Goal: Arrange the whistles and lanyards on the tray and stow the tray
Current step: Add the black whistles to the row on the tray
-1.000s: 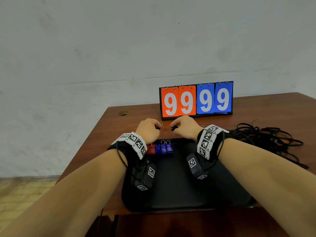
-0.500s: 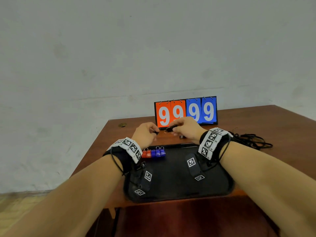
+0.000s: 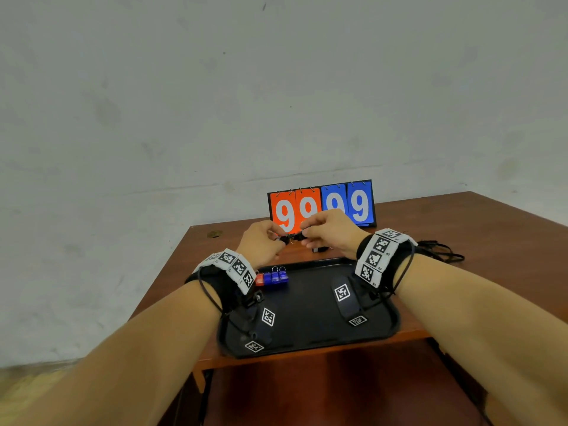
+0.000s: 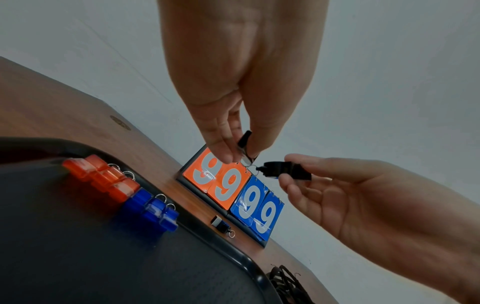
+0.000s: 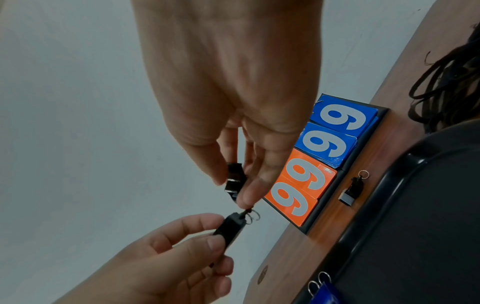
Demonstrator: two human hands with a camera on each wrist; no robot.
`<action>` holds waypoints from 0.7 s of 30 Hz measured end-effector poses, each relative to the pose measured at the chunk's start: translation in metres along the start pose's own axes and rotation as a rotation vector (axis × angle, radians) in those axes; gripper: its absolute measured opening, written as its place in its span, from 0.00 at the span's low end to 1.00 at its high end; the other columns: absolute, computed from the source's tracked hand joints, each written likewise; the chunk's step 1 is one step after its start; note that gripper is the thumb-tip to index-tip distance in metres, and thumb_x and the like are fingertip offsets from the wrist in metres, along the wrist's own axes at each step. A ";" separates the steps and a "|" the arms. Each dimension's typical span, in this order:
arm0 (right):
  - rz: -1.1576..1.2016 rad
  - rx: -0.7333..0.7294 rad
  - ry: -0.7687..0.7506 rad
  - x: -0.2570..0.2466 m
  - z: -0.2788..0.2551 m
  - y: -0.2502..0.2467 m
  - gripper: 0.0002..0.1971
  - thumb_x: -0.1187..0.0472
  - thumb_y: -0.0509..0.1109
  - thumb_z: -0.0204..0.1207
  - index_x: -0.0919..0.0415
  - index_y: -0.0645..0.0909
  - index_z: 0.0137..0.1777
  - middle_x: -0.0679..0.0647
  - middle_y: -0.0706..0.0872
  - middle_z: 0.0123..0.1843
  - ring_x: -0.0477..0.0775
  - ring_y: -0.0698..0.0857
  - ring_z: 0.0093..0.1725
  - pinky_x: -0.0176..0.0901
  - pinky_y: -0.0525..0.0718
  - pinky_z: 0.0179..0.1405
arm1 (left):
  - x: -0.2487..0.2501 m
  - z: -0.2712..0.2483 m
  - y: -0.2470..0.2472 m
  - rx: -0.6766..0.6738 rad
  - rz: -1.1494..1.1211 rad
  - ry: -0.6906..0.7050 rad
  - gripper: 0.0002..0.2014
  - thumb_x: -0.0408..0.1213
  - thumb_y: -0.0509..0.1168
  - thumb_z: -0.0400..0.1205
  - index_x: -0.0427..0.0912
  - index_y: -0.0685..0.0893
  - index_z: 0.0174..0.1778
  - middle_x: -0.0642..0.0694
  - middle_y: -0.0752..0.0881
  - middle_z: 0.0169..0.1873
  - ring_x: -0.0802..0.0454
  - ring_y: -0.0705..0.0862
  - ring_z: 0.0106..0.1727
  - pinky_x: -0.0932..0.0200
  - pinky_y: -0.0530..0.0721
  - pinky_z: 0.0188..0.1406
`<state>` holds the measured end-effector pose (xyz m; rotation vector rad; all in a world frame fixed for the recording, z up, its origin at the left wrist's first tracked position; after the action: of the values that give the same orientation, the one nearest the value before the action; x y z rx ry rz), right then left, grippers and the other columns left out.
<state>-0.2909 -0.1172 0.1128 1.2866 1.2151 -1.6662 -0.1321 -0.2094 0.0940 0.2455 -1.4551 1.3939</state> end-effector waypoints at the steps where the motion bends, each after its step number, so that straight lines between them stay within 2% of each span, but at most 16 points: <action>1: 0.013 0.006 0.011 0.000 -0.001 0.000 0.12 0.70 0.69 0.81 0.67 0.83 0.63 0.65 0.89 0.55 0.60 0.92 0.51 0.46 0.91 0.52 | 0.000 -0.001 0.001 -0.003 -0.013 -0.010 0.10 0.27 0.72 0.78 0.45 0.85 0.50 0.40 0.86 0.50 0.49 0.90 0.37 0.58 0.91 0.38; 4: 0.011 -0.022 0.038 0.003 -0.002 0.001 0.12 0.70 0.65 0.83 0.68 0.82 0.65 0.67 0.88 0.58 0.60 0.92 0.52 0.48 0.91 0.54 | -0.001 -0.003 0.002 -0.025 -0.042 -0.043 0.10 0.25 0.72 0.78 0.45 0.87 0.49 0.41 0.86 0.51 0.45 0.92 0.39 0.49 0.93 0.46; 10: -0.117 -0.099 0.048 0.010 -0.001 0.002 0.16 0.72 0.64 0.83 0.66 0.80 0.69 0.65 0.86 0.61 0.56 0.92 0.51 0.47 0.90 0.56 | -0.004 -0.002 0.005 -0.079 0.024 -0.057 0.12 0.27 0.70 0.80 0.41 0.89 0.58 0.43 0.90 0.50 0.52 0.92 0.41 0.62 0.90 0.44; 15: -0.179 -0.095 0.068 0.019 0.005 -0.002 0.14 0.70 0.67 0.82 0.62 0.81 0.66 0.63 0.87 0.59 0.54 0.93 0.49 0.47 0.91 0.53 | -0.008 0.001 0.009 -0.174 0.090 -0.087 0.14 0.27 0.70 0.80 0.40 0.87 0.61 0.43 0.90 0.48 0.48 0.92 0.47 0.49 0.90 0.56; 21: -0.276 -0.122 0.031 0.034 0.016 -0.006 0.13 0.70 0.67 0.82 0.64 0.82 0.65 0.61 0.87 0.58 0.55 0.92 0.51 0.46 0.91 0.52 | -0.017 0.014 0.018 -0.156 0.225 -0.052 0.13 0.32 0.74 0.78 0.46 0.85 0.58 0.48 0.86 0.51 0.51 0.89 0.49 0.49 0.89 0.57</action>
<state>-0.3103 -0.1300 0.0824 1.1129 1.5450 -1.7358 -0.1455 -0.2245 0.0734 0.0194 -1.6661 1.4511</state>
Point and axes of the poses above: each hand's wrist, its own z-axis towards the middle knuckle, its own y-axis out of the palm, x = y × z, the point moved 2 cm from there along z, towards the middle knuckle
